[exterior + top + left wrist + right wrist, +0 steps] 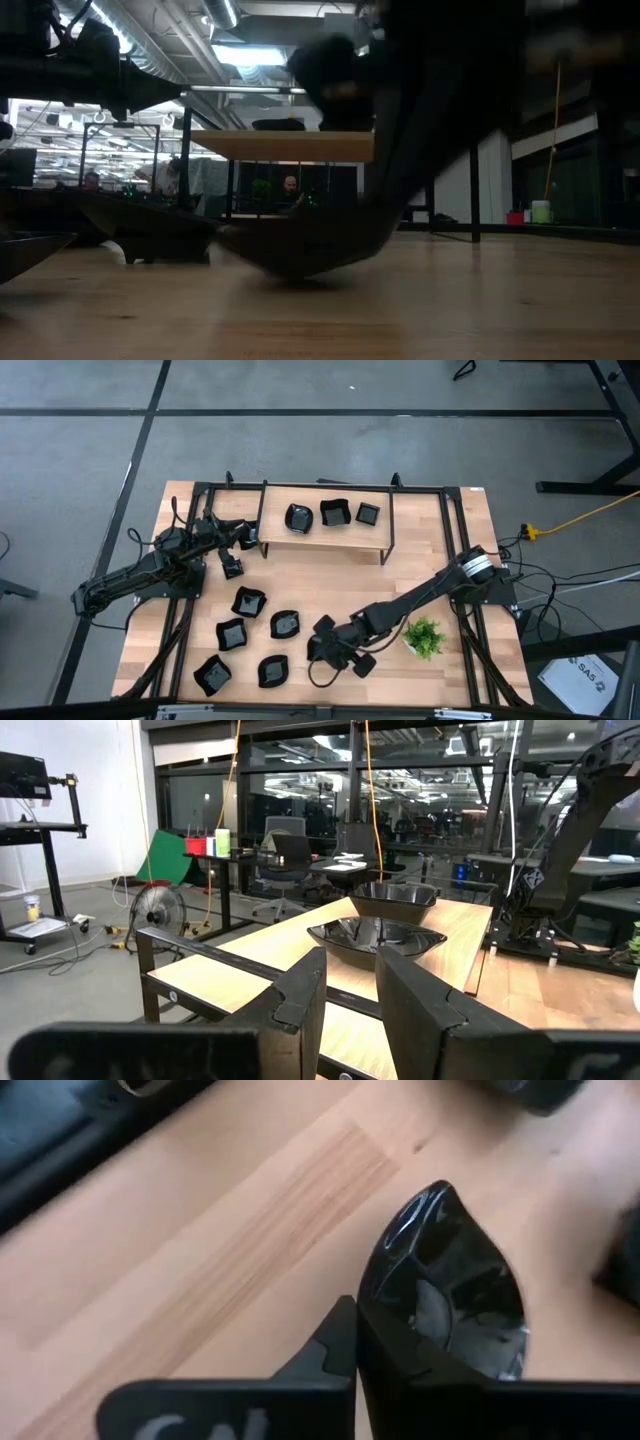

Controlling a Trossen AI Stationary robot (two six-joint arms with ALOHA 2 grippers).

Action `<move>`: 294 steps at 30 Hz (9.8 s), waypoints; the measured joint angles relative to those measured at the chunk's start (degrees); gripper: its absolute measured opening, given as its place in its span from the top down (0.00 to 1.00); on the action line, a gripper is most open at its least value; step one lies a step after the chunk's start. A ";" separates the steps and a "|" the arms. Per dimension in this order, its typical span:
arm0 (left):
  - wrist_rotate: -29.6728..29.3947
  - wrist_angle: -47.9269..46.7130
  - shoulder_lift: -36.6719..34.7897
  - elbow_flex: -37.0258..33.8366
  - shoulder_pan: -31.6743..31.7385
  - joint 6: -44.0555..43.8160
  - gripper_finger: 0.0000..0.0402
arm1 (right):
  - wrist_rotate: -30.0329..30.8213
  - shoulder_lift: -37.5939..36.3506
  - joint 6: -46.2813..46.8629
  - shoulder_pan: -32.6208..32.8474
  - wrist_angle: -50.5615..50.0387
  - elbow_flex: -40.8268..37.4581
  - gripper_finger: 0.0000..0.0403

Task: Pick & Place Mini shaped plates
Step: Stack the leaf-shaped plate on top of the leaf-shaped plate on the shelf, then adjust the shelf

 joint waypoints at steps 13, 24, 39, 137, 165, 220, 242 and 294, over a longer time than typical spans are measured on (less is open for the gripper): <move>0.01 -0.04 0.01 -0.01 0.01 0.01 0.79 | 0.03 -13.51 4.33 -2.50 -12.96 3.18 1.00; 0.01 -0.02 0.01 0.01 0.00 0.02 0.79 | 1.15 -20.40 5.75 -7.66 -14.08 3.17 1.00; -0.01 -0.02 0.01 -0.01 0.01 0.03 0.79 | 2.48 -21.89 -0.17 -17.46 -12.87 3.16 1.00; 0.00 -0.02 0.01 -0.01 0.01 0.02 0.79 | 18.93 -9.92 52.11 -37.07 22.41 3.25 0.99; -0.01 -0.02 -0.01 0.01 0.00 0.01 0.79 | 28.99 -10.14 53.60 -30.89 3.11 13.17 0.99; 0.00 -0.02 -0.01 0.00 0.01 0.03 0.79 | 6.49 -7.47 37.07 -31.55 -1.16 22.06 0.67; 0.00 -0.02 0.01 -0.01 0.00 0.02 0.79 | 10.93 -8.72 25.75 -30.21 -48.10 34.70 0.67; 0.01 -0.02 0.00 0.00 -0.01 0.01 0.79 | 3.36 -95.62 23.33 -29.31 41.70 -75.75 0.67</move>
